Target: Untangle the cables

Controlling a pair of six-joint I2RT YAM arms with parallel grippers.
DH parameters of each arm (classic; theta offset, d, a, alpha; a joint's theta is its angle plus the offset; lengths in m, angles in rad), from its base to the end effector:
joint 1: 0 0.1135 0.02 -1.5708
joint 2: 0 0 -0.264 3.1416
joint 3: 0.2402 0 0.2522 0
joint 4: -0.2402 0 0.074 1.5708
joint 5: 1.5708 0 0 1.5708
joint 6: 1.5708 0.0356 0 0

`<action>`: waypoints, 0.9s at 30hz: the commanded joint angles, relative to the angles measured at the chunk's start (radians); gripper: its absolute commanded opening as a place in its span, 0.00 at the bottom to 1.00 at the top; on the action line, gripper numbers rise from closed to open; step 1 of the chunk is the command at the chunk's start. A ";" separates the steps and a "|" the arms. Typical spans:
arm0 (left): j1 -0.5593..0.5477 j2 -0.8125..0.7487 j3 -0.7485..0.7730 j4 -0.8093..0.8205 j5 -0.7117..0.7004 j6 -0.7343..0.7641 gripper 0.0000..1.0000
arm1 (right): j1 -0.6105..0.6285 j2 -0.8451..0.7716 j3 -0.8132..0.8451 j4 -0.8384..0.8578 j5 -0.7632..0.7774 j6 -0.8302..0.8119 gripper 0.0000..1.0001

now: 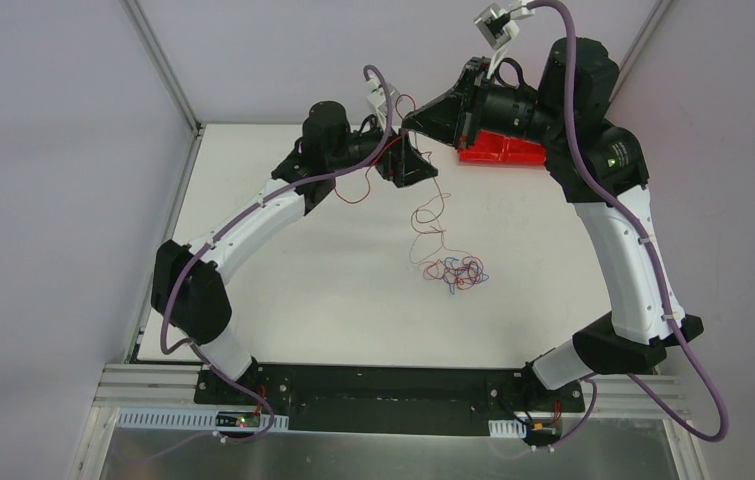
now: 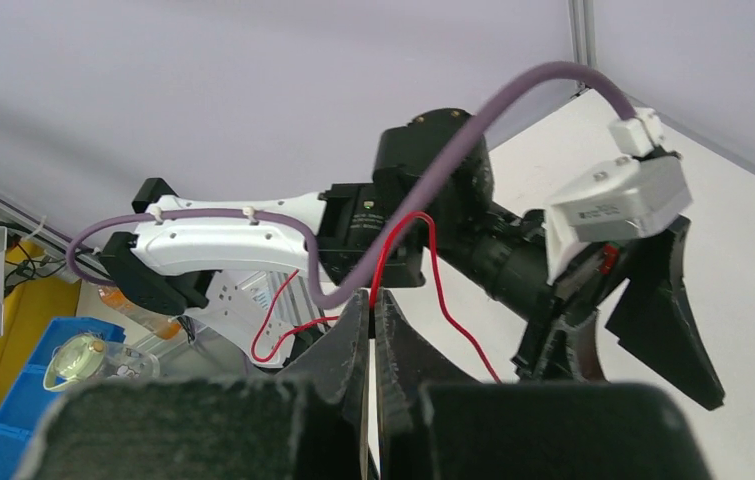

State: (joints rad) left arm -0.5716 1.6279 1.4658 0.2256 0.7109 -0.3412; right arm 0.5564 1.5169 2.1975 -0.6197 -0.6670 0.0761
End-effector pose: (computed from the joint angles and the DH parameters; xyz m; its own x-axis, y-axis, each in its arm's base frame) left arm 0.3131 -0.2290 0.4032 -0.2701 -0.1277 -0.9543 0.9203 0.2571 -0.2949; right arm 0.2093 0.1561 0.5841 -0.0199 0.0580 -0.9981 -0.9405 0.3376 0.0383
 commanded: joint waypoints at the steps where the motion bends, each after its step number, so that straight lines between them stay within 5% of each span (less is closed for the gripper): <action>1: -0.030 0.034 0.069 0.025 0.003 -0.029 0.76 | 0.006 -0.029 0.018 0.062 -0.004 0.039 0.00; 5: -0.045 0.046 0.063 -0.019 -0.005 0.034 0.60 | 0.006 -0.057 -0.033 0.071 0.010 0.021 0.00; 8: -0.029 0.032 0.048 -0.038 -0.012 0.051 0.26 | 0.002 -0.091 -0.092 0.068 0.036 -0.006 0.00; 9: -0.019 0.027 0.066 -0.035 0.009 0.035 0.04 | -0.005 -0.109 -0.121 0.068 0.053 -0.020 0.00; 10: -0.013 0.021 0.117 -0.041 0.037 0.009 0.00 | -0.015 -0.125 -0.155 0.068 0.071 -0.031 0.00; 15: 0.009 -0.018 0.470 -0.052 0.112 -0.154 0.00 | -0.151 -0.208 -0.365 0.113 0.079 0.007 0.00; 20: 0.100 -0.045 0.399 -0.147 0.116 -0.130 0.00 | -0.190 -0.240 -0.413 0.147 0.043 0.040 0.00; 23: 0.098 -0.129 0.104 -0.120 0.092 -0.006 0.53 | -0.191 -0.232 -0.383 0.157 0.011 0.064 0.00; 27: 0.085 -0.145 -0.068 -0.040 0.082 0.062 0.83 | -0.187 -0.217 -0.341 0.157 -0.032 0.084 0.00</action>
State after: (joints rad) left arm -0.4679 1.4075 1.5291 0.1894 0.7818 -0.3779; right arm 0.3645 1.3151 1.7885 -0.5343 -0.6361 0.1192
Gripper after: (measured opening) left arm 0.737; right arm 0.010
